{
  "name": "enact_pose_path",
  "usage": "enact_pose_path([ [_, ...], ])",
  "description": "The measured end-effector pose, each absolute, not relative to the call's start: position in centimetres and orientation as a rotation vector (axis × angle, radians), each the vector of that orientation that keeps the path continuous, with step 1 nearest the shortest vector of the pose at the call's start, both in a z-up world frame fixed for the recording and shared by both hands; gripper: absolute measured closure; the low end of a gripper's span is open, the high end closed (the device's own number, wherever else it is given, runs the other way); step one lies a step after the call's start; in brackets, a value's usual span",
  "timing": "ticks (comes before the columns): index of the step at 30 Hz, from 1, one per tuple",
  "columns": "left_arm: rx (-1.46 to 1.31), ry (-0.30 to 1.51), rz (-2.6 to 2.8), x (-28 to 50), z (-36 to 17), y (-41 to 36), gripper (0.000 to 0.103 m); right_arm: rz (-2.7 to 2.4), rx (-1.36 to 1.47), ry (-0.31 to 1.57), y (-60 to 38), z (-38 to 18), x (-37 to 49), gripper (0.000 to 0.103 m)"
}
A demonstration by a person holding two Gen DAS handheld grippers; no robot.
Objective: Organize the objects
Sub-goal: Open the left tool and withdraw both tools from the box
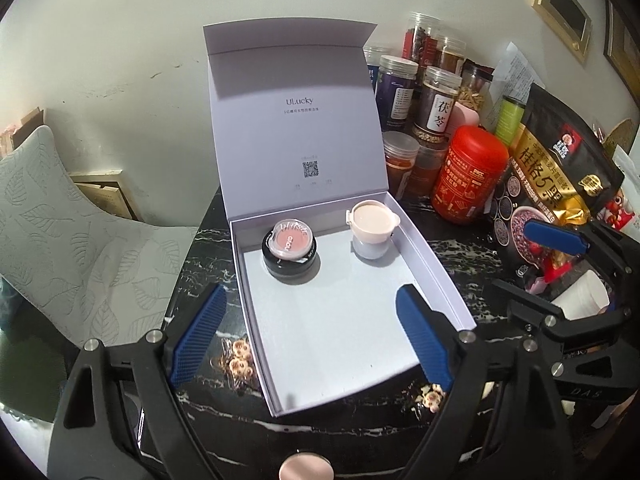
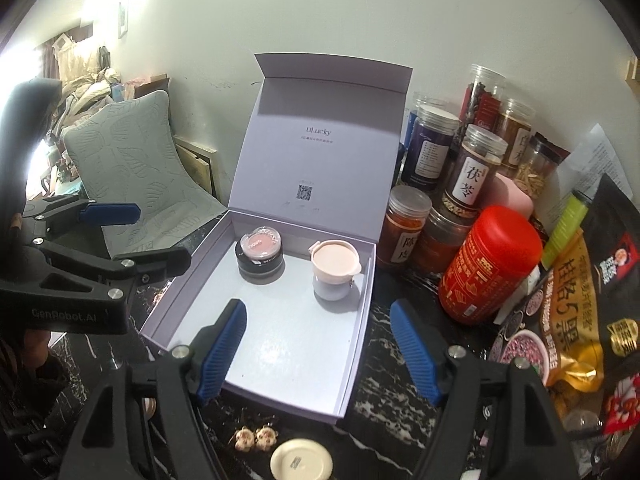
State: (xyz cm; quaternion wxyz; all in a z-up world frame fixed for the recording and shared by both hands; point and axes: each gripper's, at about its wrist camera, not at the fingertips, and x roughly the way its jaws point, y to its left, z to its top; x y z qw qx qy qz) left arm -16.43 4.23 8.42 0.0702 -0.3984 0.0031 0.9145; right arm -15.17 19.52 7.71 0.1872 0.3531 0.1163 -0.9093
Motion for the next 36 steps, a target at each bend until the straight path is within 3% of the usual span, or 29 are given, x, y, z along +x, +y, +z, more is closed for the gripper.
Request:
enact_pose_path([
  [36, -1.340, 0.044, 2.668, -9.4, 3.4, 6.1, 0.016, -2.541, 1.139, 0.302, 21.0, 3.0, -8.6, 0.025],
])
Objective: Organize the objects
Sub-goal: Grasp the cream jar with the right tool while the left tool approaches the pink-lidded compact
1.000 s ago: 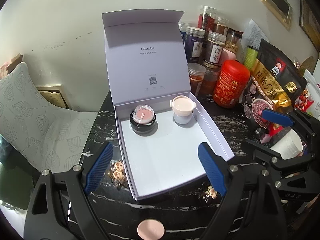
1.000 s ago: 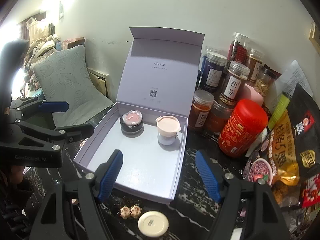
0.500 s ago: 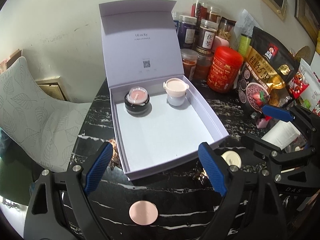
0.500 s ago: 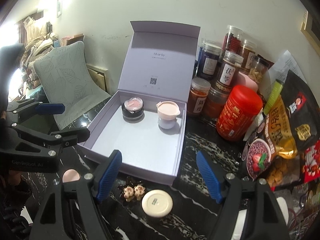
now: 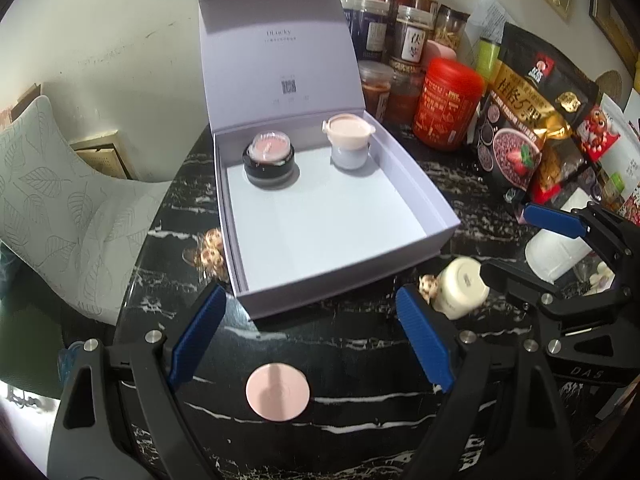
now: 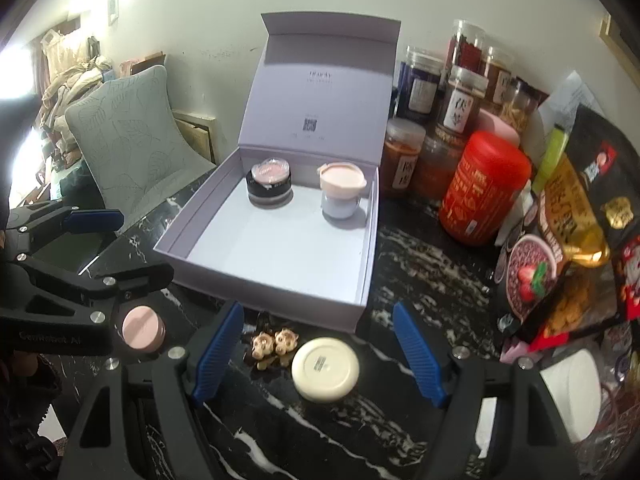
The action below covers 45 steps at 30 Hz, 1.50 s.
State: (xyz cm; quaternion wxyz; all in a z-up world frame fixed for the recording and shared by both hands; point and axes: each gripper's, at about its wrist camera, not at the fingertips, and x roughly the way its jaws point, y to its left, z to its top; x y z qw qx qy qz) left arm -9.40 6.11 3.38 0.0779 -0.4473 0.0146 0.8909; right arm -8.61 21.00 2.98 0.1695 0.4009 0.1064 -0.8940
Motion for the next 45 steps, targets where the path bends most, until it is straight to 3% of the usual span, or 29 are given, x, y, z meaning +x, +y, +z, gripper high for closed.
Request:
enact_pose_path([
  [28, -1.442, 0.027, 2.661, -5.0, -1.5, 4.8, 0.016, -2.490, 1.232, 0.224, 20.8, -3.0, -4.6, 0.025],
  [39, -1.472, -0.095, 2.625, -4.7, -4.3, 3.4, 0.016, -2.458, 1.245, 0.185, 20.4, -5.3, -4.3, 0.025],
  [45, -1.460, -0.039, 2.663, -4.9, -5.0, 3.7, 0.016, -2.518, 1.226, 0.145, 21.0, -5.6, -5.0, 0.025],
])
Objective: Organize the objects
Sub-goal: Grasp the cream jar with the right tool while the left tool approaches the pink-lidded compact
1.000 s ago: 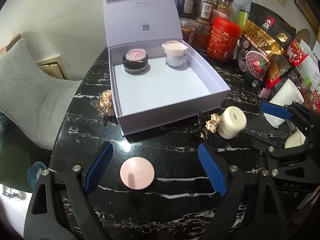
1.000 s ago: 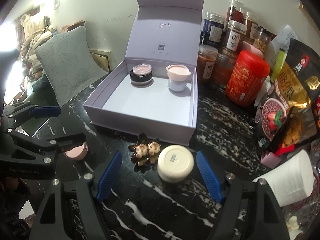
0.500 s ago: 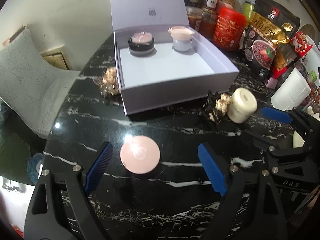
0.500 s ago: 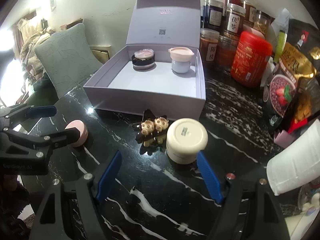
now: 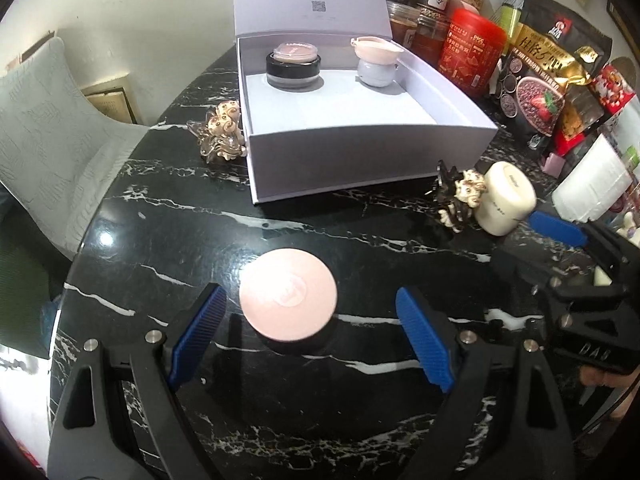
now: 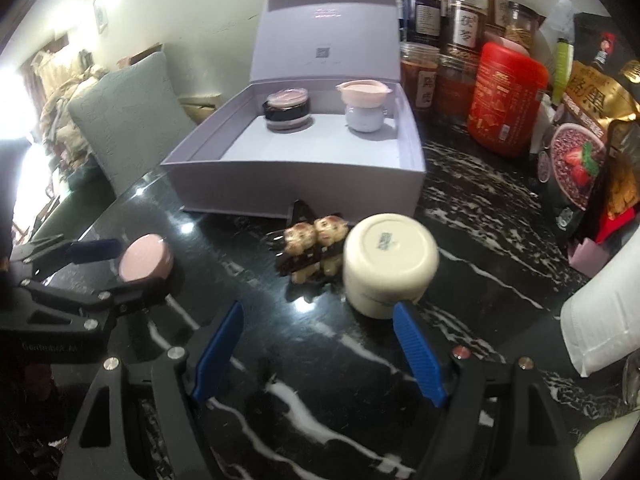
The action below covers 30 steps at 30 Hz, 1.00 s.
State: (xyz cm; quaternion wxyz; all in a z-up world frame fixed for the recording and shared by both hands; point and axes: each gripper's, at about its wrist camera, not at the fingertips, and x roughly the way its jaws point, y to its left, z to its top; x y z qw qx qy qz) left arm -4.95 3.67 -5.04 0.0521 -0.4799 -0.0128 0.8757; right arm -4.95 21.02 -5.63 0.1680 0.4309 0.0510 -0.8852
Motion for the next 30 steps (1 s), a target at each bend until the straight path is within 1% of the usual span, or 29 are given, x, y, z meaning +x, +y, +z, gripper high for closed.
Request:
enact_pose_path([
  [3, -1.459, -0.045, 2.679, -5.1, -5.3, 3.5, 0.016, -2.532, 1.235, 0.122, 21.5, -6.0, -5.5, 0.025],
  [8, -1.490, -0.124, 2.637, -5.7, -6.1, 3.4, 0.017, -2.546, 1.256, 0.100, 21.9, -6.5, -6.3, 0.025],
  [13, -1.489, -0.094, 2.641, -5.8, -6.5, 4.0, 0.018, -2.590, 1.258, 0.097, 22.3, -6.8, -7.0, 0.025],
  [21, -1.479, -0.118, 2.670, -6.1, -6.7, 3.3, 0.020, -2.615, 1.272, 0.092, 22.7, -7.5, -8.2, 0.026],
  [24, -1.471, -0.135, 2.676, -6.1, -6.6, 3.0, 0.022, -2.620, 1.264, 0.098, 22.5, -7.5, -8.5, 0.030],
  [26, -1.465, -0.141, 2.679, -6.1, -6.6, 2.9, 0.023, -2.626, 1.261, 0.106, 22.4, -7.5, -8.7, 0.037],
  [30, -1.451, -0.138, 2.693, -6.2, -6.7, 2.7, 0.024, -2.637, 1.260, 0.127, 22.2, -7.7, -8.8, 0.045],
])
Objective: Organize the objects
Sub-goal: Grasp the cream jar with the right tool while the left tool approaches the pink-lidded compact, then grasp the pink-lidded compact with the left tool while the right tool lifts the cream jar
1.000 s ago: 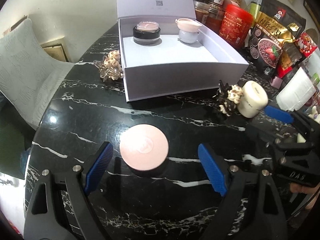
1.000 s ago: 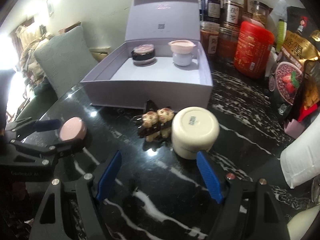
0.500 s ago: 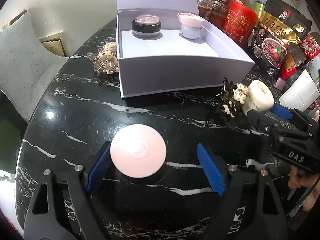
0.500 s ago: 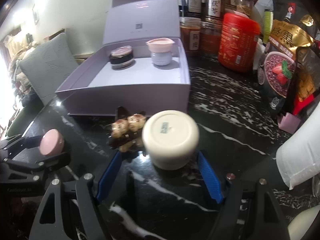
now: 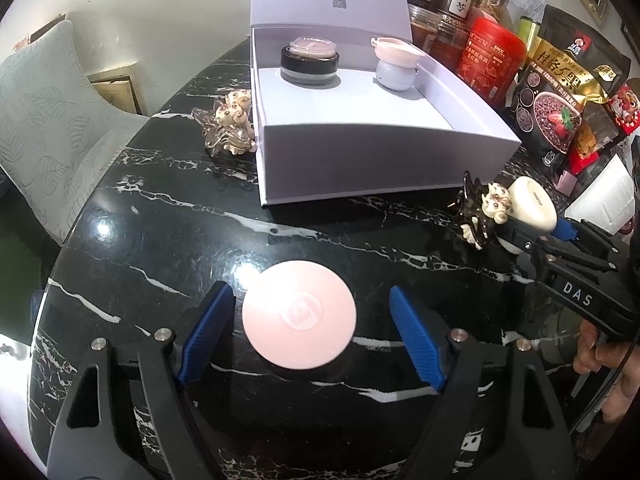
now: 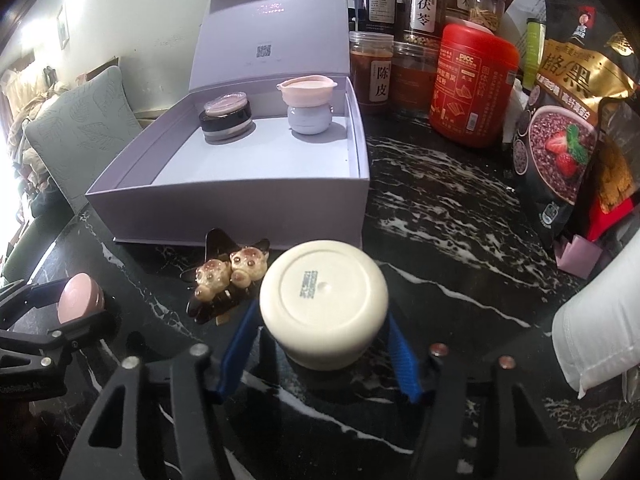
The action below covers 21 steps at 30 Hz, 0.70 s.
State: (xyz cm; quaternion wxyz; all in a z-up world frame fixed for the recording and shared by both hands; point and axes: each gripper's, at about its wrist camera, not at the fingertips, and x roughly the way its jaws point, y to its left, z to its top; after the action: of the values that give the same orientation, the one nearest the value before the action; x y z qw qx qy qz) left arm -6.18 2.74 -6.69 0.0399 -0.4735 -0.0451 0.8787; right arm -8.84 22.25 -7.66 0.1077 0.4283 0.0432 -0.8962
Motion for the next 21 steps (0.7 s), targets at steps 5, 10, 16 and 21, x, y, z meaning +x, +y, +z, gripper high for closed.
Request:
enact_pose_path([
  [5, -1.444, -0.098, 2.708, -6.1, -6.7, 3.0, 0.030, -2.643, 1.257, 0.126, 22.4, -7.7, -8.9, 0.048],
  [10, -1.429, -0.086, 2.695, -5.9, -6.6, 3.2, 0.042, -2.639, 1.263, 0.150, 22.2, -7.7, -8.6, 0.048],
  [16, -1.413, -0.076, 2.674, -5.3, -6.5, 3.5, 0.053, -2.626, 1.273, 0.153, 22.3, -7.6, -7.8, 0.048],
  [21, -1.399, -0.063, 2.649, -4.5, -6.5, 4.0, 0.053, -2.612, 1.282, 0.161, 22.3, -7.6, -6.8, 0.048],
])
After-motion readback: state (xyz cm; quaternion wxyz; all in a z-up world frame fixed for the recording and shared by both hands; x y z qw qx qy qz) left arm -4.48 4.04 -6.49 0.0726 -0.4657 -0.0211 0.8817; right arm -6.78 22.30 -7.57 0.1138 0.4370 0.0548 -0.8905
